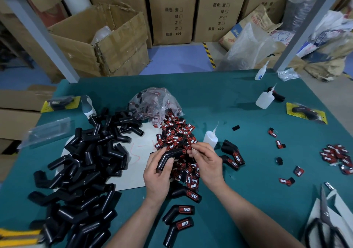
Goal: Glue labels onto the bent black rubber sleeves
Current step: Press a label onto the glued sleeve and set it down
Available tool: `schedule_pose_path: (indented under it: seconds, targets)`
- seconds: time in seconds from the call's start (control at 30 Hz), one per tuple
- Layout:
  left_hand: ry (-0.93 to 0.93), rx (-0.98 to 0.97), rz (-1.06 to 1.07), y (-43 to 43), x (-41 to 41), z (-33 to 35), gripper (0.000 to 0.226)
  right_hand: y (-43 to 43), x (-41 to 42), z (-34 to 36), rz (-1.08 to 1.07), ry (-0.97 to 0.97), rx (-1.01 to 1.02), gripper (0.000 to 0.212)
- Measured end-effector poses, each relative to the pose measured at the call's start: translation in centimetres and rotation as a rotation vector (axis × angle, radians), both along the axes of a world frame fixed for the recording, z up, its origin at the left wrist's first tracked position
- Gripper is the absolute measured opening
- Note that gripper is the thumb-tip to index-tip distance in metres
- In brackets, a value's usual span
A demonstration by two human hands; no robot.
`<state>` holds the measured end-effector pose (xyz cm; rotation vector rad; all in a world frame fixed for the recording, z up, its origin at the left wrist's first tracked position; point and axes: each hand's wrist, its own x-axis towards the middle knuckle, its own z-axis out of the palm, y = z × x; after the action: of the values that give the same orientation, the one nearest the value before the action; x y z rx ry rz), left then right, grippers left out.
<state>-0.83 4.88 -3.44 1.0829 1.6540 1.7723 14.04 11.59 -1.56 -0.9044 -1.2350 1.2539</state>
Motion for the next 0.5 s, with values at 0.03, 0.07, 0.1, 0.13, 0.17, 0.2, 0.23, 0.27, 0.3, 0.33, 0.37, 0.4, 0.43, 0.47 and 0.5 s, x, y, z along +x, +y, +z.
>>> schedule_pose_path:
  seconds: [0.03, 0.07, 0.1, 0.13, 0.17, 0.2, 0.23, 0.27, 0.3, 0.33, 0.37, 0.4, 0.43, 0.47, 0.5]
  targets:
    - [-0.011, -0.001, -0.002, -0.03, 0.04, 0.01, 0.036, 0.00, 0.01, -0.01, 0.006, 0.021, -0.016, 0.022]
    - [-0.034, 0.001, -0.007, -0.05, 0.10, 0.03, 0.037, 0.03, 0.01, 0.01, 0.008, 0.039, -0.043, 0.022]
    - [-0.063, -0.001, -0.020, -0.04, 0.12, 0.06, 0.038, 0.08, 0.01, 0.01, 0.007, 0.050, -0.081, 0.023]
    - [-0.084, -0.007, -0.031, 0.00, 0.16, 0.09, 0.039, 0.13, 0.00, -0.03, 0.006, 0.058, -0.127, 0.024]
    - [-0.098, -0.015, -0.039, 0.02, 0.17, 0.07, 0.039, 0.16, 0.02, -0.09, 0.005, 0.066, -0.167, 0.024]
    - [-0.112, -0.024, -0.047, 0.03, 0.20, 0.05, 0.039, 0.19, 0.00, -0.12, 0.002, 0.071, -0.189, 0.024]
    - [-0.133, -0.033, -0.051, 0.01, 0.20, 0.00, 0.038, 0.18, 0.00, -0.13, 0.001, 0.069, -0.193, 0.022]
    - [-0.150, -0.041, -0.052, -0.02, 0.21, 0.01, 0.038, 0.18, -0.01, -0.11, 0.002, 0.061, -0.190, 0.021]
    - [-0.159, -0.045, -0.049, -0.03, 0.19, -0.01, 0.038, 0.17, -0.02, -0.07, 0.004, 0.052, -0.187, 0.020]
    - [-0.162, -0.045, -0.045, -0.03, 0.17, -0.01, 0.037, 0.14, -0.02, -0.06, 0.007, 0.043, -0.187, 0.018]
    - [-0.163, -0.042, -0.038, 0.00, 0.17, 0.03, 0.036, 0.08, -0.01, -0.05, 0.011, 0.035, -0.187, 0.017]
    - [-0.160, -0.039, -0.031, 0.02, 0.18, 0.12, 0.035, 0.03, -0.01, -0.04, 0.015, 0.027, -0.186, 0.016]
    - [-0.154, -0.040, -0.027, 0.06, 0.18, 0.16, 0.034, 0.00, 0.00, -0.03, 0.019, 0.019, -0.186, 0.015]
    - [-0.152, -0.042, -0.026, 0.08, 0.23, 0.16, 0.033, 0.01, 0.01, 0.00, 0.022, 0.009, -0.186, 0.015]
    - [-0.154, -0.043, -0.027, 0.08, 0.28, 0.19, 0.033, 0.03, 0.04, 0.01, 0.027, 0.000, -0.184, 0.015]
